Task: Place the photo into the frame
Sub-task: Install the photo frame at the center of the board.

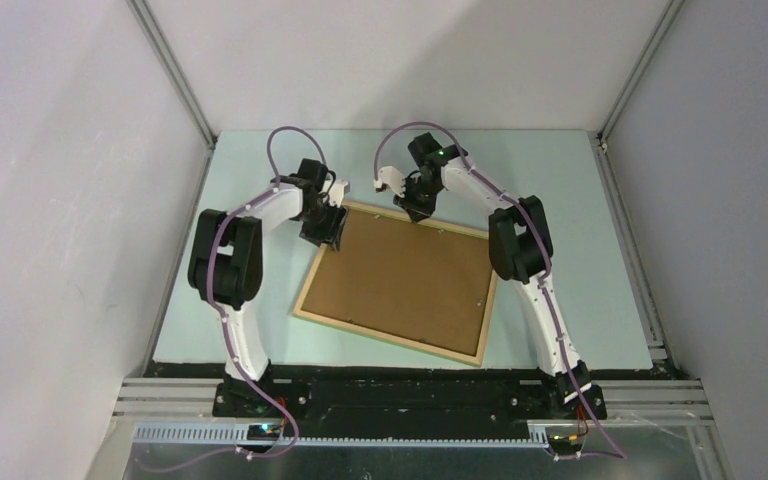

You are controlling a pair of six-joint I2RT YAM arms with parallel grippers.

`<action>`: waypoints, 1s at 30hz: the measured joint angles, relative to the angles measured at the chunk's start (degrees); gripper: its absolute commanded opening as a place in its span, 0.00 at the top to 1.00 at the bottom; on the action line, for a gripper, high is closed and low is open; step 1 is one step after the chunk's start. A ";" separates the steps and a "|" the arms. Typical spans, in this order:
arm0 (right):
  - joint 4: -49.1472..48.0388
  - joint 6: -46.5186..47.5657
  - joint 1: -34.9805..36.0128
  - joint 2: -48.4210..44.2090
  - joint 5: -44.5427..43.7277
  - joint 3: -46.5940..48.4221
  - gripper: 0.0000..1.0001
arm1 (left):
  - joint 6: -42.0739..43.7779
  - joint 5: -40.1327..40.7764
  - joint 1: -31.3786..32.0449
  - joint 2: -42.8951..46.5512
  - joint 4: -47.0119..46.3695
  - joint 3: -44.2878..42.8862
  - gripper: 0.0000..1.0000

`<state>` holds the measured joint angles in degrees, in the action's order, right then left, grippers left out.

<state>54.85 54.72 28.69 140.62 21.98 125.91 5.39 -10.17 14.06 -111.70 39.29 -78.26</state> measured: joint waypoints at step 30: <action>-3.89 -1.16 -0.20 -2.21 0.42 -4.39 1.00 | 0.22 1.42 -0.94 -0.50 0.55 -0.94 0.72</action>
<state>50.96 53.56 28.49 138.41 22.39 121.51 5.61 -8.75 13.13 -112.20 39.83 -79.20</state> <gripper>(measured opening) 0.198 0.311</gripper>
